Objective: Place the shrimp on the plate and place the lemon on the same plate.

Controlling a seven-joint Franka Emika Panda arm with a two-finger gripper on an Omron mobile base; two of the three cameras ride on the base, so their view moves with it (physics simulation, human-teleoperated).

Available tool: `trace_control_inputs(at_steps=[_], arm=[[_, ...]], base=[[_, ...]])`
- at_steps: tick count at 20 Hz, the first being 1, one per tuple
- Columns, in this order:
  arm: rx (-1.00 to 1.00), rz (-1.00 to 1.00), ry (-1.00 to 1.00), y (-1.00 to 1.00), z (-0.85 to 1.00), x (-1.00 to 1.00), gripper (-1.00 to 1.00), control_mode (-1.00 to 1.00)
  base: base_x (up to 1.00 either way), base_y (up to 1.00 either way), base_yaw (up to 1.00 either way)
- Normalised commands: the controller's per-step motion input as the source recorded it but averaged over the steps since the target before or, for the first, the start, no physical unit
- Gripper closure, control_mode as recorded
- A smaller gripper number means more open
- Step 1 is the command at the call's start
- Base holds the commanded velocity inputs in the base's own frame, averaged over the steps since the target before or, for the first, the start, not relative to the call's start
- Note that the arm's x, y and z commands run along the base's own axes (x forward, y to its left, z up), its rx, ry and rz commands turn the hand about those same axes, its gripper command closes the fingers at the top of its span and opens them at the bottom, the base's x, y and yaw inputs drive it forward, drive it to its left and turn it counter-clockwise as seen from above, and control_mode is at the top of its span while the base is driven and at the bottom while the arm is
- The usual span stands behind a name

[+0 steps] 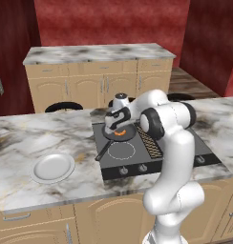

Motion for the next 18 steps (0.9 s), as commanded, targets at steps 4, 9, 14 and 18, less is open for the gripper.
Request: trace_control_inputs(at_steps=[4,9,14,18], arm=[[0.00,-0.01,0.00,0.05,-0.24,0.06,-1.00,-1.00],[0.00,-0.03,0.01,0.01,-0.19,0.05,-1.00,-1.00],[0.00,-0.04,0.05,0.01,-0.17,0.06,-1.00,-1.00],[0.00,-0.02,0.08,0.00,-0.13,0.12,-1.00,-1.00]], base=[[0.00,0.00,0.00],[0.00,0.00,0.00],[0.00,0.00,0.00],[0.00,0.00,0.00]])
